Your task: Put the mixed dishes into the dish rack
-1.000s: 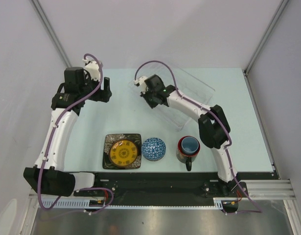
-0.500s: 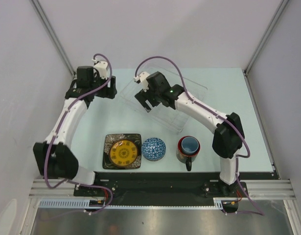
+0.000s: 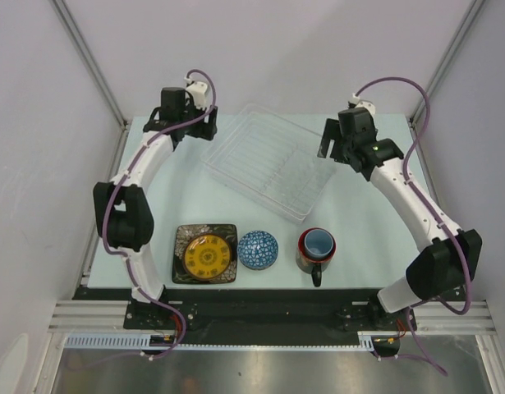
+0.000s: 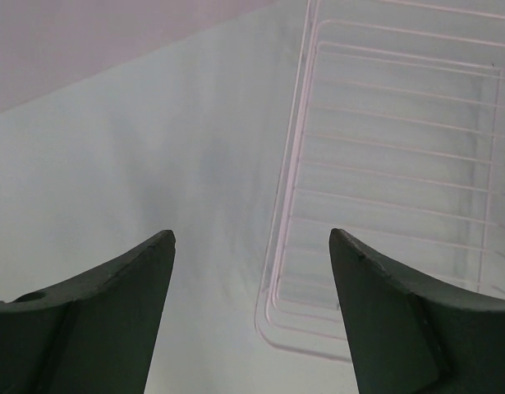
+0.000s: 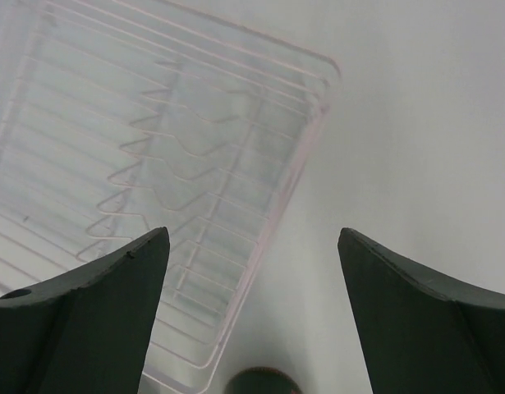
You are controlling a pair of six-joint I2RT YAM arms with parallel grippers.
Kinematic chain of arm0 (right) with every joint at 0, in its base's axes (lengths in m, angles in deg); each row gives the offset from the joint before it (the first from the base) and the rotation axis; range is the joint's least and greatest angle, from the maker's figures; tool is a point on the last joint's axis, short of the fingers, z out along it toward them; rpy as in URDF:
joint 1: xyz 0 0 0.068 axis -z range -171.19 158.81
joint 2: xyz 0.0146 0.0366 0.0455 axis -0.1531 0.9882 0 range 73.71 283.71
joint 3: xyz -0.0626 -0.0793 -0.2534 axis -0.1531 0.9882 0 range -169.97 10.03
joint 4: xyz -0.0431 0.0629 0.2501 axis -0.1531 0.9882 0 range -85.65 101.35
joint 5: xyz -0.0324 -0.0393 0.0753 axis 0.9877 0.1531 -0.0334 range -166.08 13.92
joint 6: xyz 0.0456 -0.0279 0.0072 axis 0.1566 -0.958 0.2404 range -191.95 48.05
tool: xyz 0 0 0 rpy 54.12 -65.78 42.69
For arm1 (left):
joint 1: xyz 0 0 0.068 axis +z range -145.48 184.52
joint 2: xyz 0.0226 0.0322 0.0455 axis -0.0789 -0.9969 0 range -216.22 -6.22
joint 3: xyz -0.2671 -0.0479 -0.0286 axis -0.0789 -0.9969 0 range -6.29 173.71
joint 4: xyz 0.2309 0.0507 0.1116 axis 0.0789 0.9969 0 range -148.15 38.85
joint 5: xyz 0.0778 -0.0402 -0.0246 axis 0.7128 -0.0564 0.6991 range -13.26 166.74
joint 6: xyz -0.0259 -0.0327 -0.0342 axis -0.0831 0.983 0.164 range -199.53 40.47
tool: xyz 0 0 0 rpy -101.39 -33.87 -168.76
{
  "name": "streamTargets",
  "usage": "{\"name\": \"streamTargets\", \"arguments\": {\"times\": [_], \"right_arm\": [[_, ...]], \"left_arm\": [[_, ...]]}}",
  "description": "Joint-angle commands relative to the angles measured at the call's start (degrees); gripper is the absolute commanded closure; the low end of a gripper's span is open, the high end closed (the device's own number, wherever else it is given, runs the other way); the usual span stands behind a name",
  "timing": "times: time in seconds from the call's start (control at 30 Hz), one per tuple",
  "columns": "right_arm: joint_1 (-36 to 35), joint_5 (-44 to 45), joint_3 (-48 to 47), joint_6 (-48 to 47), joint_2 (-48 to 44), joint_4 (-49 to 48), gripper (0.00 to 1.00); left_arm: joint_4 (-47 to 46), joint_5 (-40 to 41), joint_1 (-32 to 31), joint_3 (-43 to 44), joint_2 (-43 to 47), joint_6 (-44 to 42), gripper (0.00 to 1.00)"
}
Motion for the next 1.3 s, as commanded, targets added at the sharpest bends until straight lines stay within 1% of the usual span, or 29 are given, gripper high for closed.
{"name": "streamTargets", "arguments": {"times": [0.0, 0.07, 0.17, 0.3, 0.33, 0.4, 0.43, 0.47, 0.5, 0.57, 0.63, 0.67, 0.73, 0.77, 0.8, 0.83, 0.93, 1.07, 1.27], "right_arm": [[0.12, 4.63, 1.73, 10.02, 2.68, 7.75, 0.12], [0.38, 4.80, 1.73, 11.17, 5.22, 10.30, 0.13], [0.47, 4.80, 2.00, 12.58, 8.39, 11.45, 0.14], [1.00, 4.89, 2.00, 13.28, 11.03, 10.75, 0.15], [1.34, 4.63, 2.00, 13.45, 11.47, 10.32, 0.19], [2.22, 4.54, 2.00, 13.37, 13.14, 9.44, 0.22], [2.66, 4.45, 2.00, 13.54, 13.75, 9.26, 0.28], [3.36, 4.19, 2.00, 13.89, 14.89, 9.00, 0.31], [4.68, 3.14, 1.91, 14.24, 15.42, 8.12, 0.35], [6.35, 1.99, 1.91, 14.51, 16.65, 6.46, 0.38], [8.20, 0.15, 1.47, 14.08, 17.27, 4.70, 0.44], [8.64, -0.38, 1.04, 13.81, 18.14, 3.29, 0.46], [9.96, -1.79, -1.67, 13.37, 19.64, 3.02, 0.53], [10.31, -2.05, -3.09, 13.19, 21.91, 3.80, 0.56], [10.57, -2.32, -4.49, 13.02, 22.98, 4.59, 0.62], [10.58, -2.32, -7.72, 12.58, 24.21, 5.29, 0.64], [10.31, -4.07, -11.09, 11.61, 27.29, 6.27, 0.65], [9.61, -5.30, -16.35, 9.68, 29.57, 6.88, 0.64], [8.30, -8.73, -19.97, 8.19, 32.74, 7.32, 0.63]], "left_arm": [[-2.95, 0.21, -0.54, 5.72, -4.44, -2.29, 0.19], [-2.78, 0.30, -0.72, 6.43, -6.99, -2.56, 0.19], [-2.60, 0.83, -1.07, 6.35, -9.10, -3.00, 0.19], [-4.61, 2.59, -1.16, 3.02, -9.72, -4.49, 0.19], [-4.62, 2.85, -1.16, 2.66, -9.81, -4.75, 0.19], [-4.53, 2.94, -1.16, 1.35, -9.72, -5.02, 0.19], [-4.79, 3.11, -1.16, 0.73, -9.55, -5.11, 0.19], [-4.80, 3.38, -1.16, -0.06, -8.68, -5.19, 0.19], [-5.06, 3.55, -1.16, -1.98, -8.23, -5.37, 0.20], [-5.76, 3.99, -1.16, -6.19, -5.70, -5.55, 0.20], [-7.07, 4.34, -1.16, -9.72, -3.23, -5.72, 0.20], [-7.34, 4.43, -1.16, -13.13, -0.87, -5.72, 0.21], [-7.96, 4.87, -1.16, -16.31, 1.17, -5.46, 0.20], [-7.96, 4.79, -1.07, -19.11, 3.18, -5.20, 0.20], [-8.05, 4.79, -1.07, -20.53, 3.98, -5.02, 0.20], [-8.40, 4.70, -1.16, -21.94, 5.03, -4.85, 0.20], [-8.40, 4.00, -1.16, -26.43, 8.90, -3.71, 0.20], [-8.23, 2.77, -1.16, -31.43, 14.08, -2.12, 0.20], [-7.26, 3.47, -1.07, -36.71, 21.38, -1.77, 0.20]]}}
